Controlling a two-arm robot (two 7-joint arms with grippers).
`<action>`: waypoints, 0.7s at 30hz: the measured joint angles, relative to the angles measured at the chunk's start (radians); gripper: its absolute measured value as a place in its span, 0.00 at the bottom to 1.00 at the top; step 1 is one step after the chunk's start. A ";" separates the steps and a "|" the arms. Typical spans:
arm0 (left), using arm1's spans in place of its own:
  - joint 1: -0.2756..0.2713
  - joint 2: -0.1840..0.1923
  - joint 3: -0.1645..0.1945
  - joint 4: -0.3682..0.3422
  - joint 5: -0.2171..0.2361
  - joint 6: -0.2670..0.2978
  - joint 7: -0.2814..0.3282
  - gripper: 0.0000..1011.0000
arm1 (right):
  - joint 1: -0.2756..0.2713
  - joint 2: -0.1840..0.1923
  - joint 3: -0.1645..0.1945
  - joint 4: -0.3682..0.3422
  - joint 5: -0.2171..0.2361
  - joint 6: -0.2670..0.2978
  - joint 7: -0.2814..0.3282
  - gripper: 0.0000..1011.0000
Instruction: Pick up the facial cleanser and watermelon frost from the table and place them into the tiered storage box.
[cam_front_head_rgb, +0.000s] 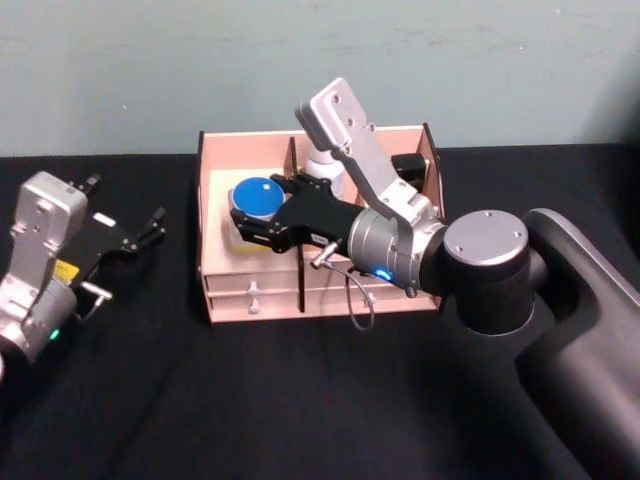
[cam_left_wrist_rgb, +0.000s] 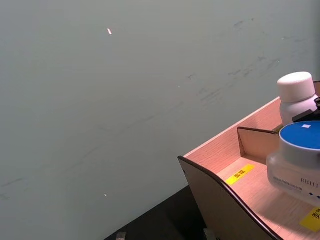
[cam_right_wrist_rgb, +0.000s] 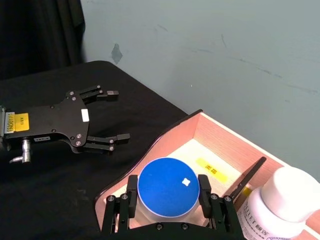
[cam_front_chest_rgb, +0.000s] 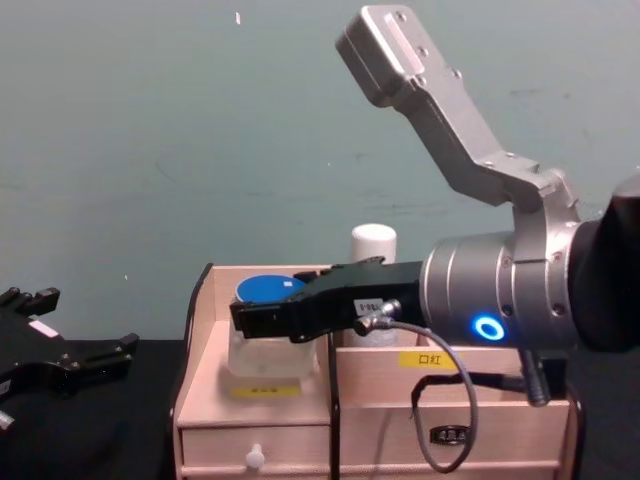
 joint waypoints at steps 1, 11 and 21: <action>0.000 0.000 0.000 0.000 0.000 0.000 0.000 0.99 | 0.002 -0.001 -0.001 0.003 -0.001 0.000 0.000 0.72; 0.000 0.000 0.000 0.000 0.000 0.000 0.000 0.99 | 0.020 -0.017 -0.004 0.045 -0.020 0.000 -0.005 0.72; 0.000 0.000 0.000 0.000 0.000 0.000 0.000 0.99 | 0.025 -0.025 -0.002 0.072 -0.026 -0.001 0.001 0.72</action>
